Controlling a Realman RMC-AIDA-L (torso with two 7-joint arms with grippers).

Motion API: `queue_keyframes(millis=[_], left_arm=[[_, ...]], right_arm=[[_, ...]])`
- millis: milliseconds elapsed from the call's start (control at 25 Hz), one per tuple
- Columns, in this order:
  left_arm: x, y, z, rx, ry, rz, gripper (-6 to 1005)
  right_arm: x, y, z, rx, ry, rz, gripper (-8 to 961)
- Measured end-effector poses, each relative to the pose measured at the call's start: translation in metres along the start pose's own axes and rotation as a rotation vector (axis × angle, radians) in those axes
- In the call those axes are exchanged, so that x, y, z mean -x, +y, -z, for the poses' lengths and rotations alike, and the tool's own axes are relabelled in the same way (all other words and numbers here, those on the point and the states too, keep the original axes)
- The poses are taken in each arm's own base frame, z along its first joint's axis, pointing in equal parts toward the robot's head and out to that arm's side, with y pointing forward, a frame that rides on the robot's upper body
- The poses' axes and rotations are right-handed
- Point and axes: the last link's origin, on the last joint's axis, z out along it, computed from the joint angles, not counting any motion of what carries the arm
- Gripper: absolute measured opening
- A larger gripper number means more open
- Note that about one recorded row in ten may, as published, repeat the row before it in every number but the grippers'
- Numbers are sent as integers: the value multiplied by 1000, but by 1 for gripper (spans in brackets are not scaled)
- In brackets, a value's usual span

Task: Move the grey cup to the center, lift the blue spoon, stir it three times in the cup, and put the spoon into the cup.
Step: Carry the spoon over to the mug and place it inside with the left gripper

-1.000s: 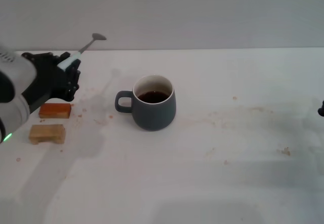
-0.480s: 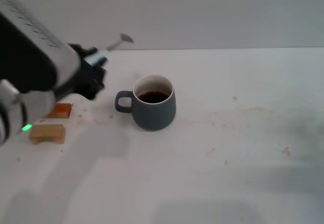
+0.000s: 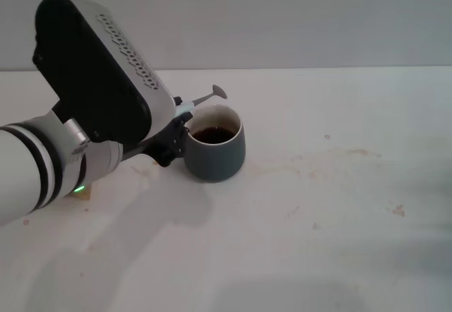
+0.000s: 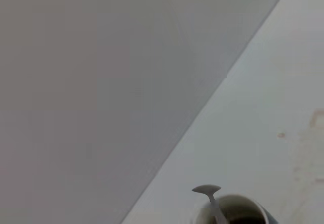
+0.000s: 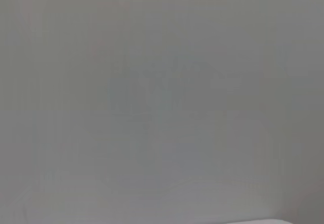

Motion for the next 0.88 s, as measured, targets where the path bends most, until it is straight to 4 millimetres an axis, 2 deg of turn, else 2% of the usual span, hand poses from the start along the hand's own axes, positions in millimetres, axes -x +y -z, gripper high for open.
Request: queue_keyframes(millis=[600, 880], left_arm=[[13, -3, -5, 16, -66, 5, 172], [19, 0, -16, 42, -97, -4, 172]], right_arm=[[0, 0, 0, 1, 1, 1, -1], [0, 1, -1, 3, 0, -1, -1]])
